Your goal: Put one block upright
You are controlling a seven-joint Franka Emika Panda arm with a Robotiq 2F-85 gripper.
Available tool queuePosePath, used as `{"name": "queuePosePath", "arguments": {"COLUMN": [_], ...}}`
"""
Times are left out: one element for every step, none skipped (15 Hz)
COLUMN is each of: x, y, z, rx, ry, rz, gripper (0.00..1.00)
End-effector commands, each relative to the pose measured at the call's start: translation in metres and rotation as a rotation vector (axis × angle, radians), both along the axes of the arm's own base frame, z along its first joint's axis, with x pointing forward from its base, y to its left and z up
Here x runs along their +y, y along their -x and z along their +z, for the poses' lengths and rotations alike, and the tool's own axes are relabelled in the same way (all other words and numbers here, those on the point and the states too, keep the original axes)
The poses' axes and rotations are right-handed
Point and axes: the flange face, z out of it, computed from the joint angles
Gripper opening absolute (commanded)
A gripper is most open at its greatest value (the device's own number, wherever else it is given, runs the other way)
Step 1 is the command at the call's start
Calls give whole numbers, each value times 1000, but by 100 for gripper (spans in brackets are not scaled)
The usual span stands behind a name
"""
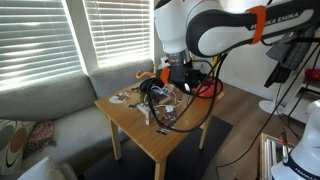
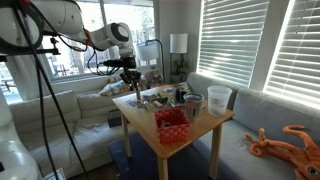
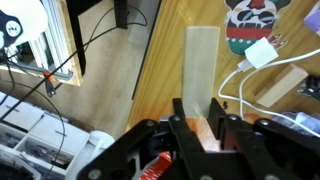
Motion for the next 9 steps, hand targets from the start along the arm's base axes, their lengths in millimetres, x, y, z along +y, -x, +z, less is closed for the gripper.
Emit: {"name": "queuePosePath", "arguments": {"x": [39,50,59,49,56,58,56,52,49], "y": [21,31,39,22,28,29,28,25,22], "z": [24,31,39,22,26,27,25,23,20], "rx": [-95,-119,-151,-90,-100,-101,-98,-93,-88], "ry": [105,134,157,114,118,118,119,120,122], "rz": [140,178,214,152,169,172,168,160,154], "gripper": [7,7,7,7,28,28,28,28,28]}}
